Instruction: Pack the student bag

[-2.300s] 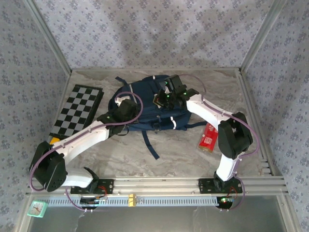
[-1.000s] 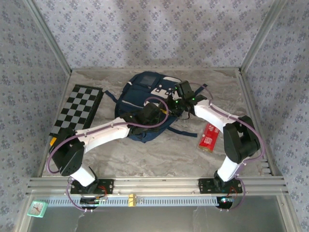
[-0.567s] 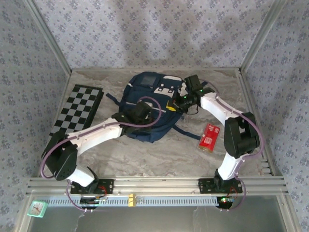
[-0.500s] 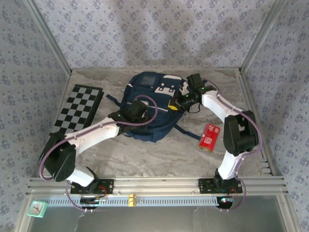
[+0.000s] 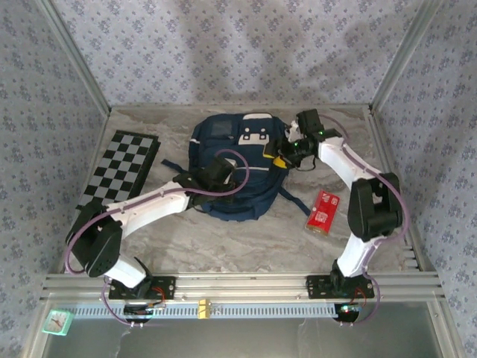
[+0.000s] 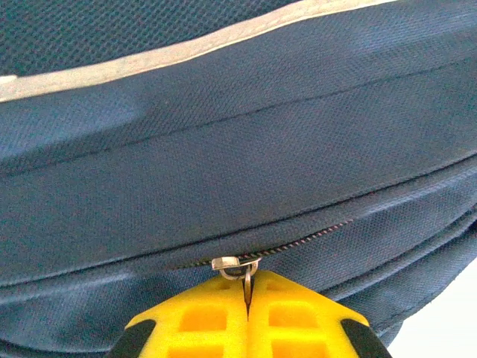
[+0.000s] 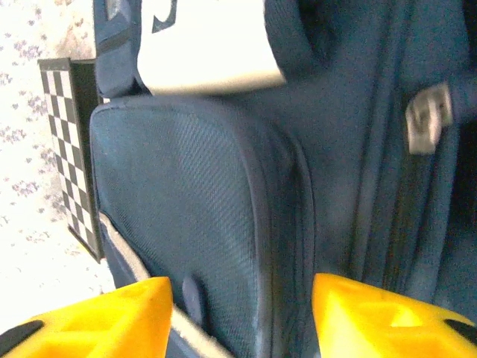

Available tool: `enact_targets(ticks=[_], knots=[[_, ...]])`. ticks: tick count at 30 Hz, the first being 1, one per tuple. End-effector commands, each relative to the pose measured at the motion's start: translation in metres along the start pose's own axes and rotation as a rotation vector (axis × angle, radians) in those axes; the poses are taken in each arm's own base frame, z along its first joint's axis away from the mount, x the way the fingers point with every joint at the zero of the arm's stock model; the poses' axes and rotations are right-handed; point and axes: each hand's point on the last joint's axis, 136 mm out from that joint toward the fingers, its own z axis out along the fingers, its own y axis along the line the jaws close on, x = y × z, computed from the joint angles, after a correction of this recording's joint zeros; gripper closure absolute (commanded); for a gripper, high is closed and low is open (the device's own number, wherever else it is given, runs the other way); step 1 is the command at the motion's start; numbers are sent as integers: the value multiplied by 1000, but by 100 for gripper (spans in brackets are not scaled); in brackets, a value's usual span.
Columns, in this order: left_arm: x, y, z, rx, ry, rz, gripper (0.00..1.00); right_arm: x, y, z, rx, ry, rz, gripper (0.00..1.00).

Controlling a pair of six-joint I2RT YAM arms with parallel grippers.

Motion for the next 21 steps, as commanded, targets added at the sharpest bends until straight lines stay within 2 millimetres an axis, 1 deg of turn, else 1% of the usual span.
enact_targets(ticks=[1, 2, 3, 5, 7, 11, 14, 15, 16, 18, 19, 21], knots=[[-10, -9, -3, 26, -11, 8, 100, 23, 7, -7, -5, -50, 52, 38], [-10, -9, -3, 23, -9, 11, 100, 35, 6, -2, -13, -48, 73, 36], [-11, -10, -4, 29, -7, 15, 100, 41, 9, 2, -26, -49, 77, 35], [-11, -12, -3, 39, -9, 14, 100, 47, 16, 10, -32, -51, 71, 35], [-12, -14, -4, 46, -13, 10, 100, 48, 18, 16, -15, -54, 58, 38], [-12, -14, -6, 54, -23, 9, 100, 40, 7, 23, 36, -68, 52, 51], [-10, -14, -8, 61, -21, 10, 100, 31, 1, 19, 74, -75, 27, 67], [-8, -16, -9, 69, -19, 10, 100, 30, -6, 19, 92, -73, 20, 73], [-6, -18, -9, 79, -16, 13, 100, 20, 1, 13, 86, -92, 2, 79], [-5, -24, -12, 98, -15, 18, 100, 12, -2, 8, 94, -101, -10, 89], [-5, -29, -13, 110, -15, 23, 100, 6, -4, 3, 99, -116, -17, 92], [-4, -38, -14, 129, -11, 38, 100, -2, -7, -5, 102, -130, -27, 96]])
